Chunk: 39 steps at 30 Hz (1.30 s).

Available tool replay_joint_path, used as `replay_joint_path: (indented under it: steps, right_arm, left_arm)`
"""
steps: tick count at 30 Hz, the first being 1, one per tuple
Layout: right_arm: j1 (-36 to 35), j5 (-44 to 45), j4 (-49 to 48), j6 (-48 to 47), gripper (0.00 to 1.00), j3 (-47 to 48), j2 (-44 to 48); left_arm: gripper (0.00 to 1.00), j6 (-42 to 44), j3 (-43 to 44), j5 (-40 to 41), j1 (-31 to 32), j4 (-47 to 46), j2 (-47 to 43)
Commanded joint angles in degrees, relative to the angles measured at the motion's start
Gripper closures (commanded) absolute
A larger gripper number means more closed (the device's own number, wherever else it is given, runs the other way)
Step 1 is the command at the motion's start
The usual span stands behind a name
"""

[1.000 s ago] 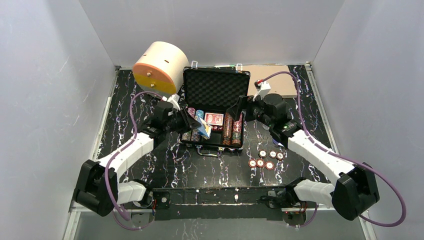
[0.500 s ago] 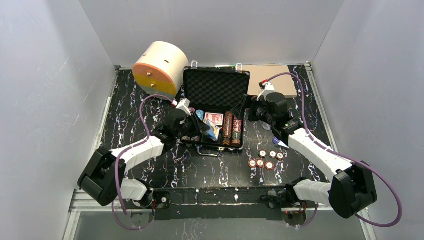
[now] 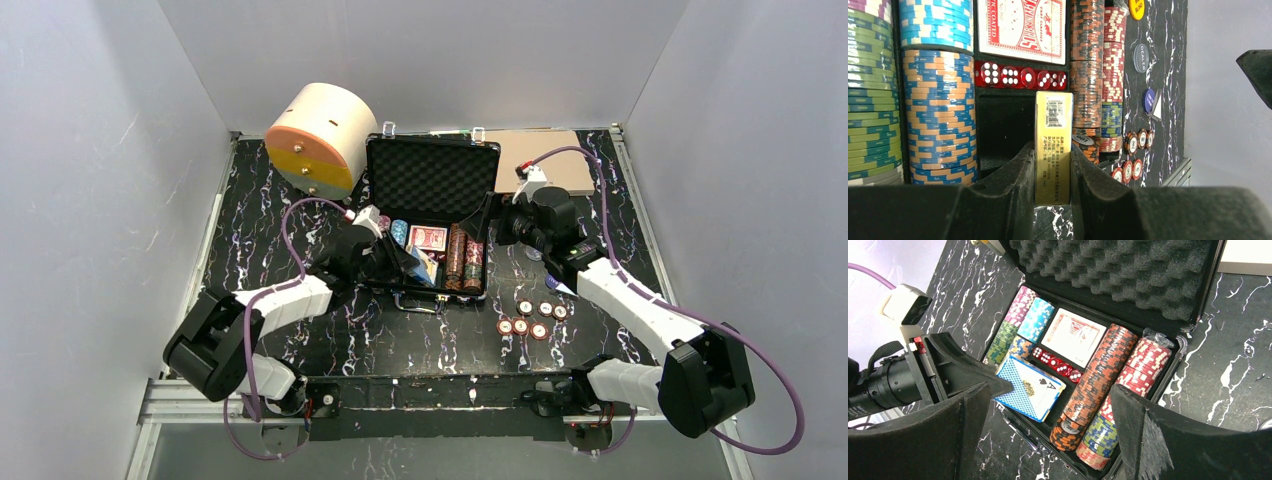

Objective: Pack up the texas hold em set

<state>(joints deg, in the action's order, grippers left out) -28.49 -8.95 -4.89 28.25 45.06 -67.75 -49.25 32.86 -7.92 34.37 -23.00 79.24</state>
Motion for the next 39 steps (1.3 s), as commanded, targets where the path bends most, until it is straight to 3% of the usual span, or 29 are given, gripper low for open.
replay_joint_path:
  steps: [1, 12, 15, 17, 20, 25, 34, 37, 39]
  right_arm:
    - [0.1, -1.4, -3.2, -0.8, 0.03, -0.9, 1.2]
    - [0.1, -3.3, -4.2, -0.4, 0.03, -2.0, 1.2]
    - [0.1, -3.9, -4.2, -0.3, 0.03, -2.2, 1.1]
    - [0.1, -4.3, -4.0, -0.1, 0.04, -2.2, 1.1]
    - [0.1, -3.9, -3.9, 0.6, 0.03, -2.7, 1.4]
    - [0.1, -4.2, -4.0, 1.0, 0.04, -3.0, 1.6]
    - [0.1, -4.2, -4.3, 1.3, 0.04, -4.2, 2.6]
    - [0.2, -2.7, -3.7, 0.8, 0.05, -4.5, 3.6]
    - [0.1, -1.9, -3.5, 0.3, 0.07, -4.7, 4.4]
  left_arm:
    - [1.00, -1.4, -1.6, -1.1, 0.6, -3.9, 0.4]
    - [0.99, -5.8, -3.9, -4.2, 1.7, -11.9, 5.4]
    - [0.88, -5.7, -3.4, -4.2, 2.3, -11.8, 5.9]
    - [0.72, -5.1, -2.9, -3.4, 2.7, -10.5, 5.1]
    - [0.48, -2.3, 1.0, 1.9, 3.9, 1.3, 2.9]
    - [0.32, 1.0, 8.0, 7.1, 6.1, 15.1, 0.5]
    - [0.25, 1.1, 18.8, 20.9, 6.9, 38.9, 0.0]
    - [0.23, 1.6, 19.7, 22.4, 7.1, 40.8, -0.3]
    - [0.28, 2.0, 20.2, 21.7, 7.1, 40.1, 0.1]
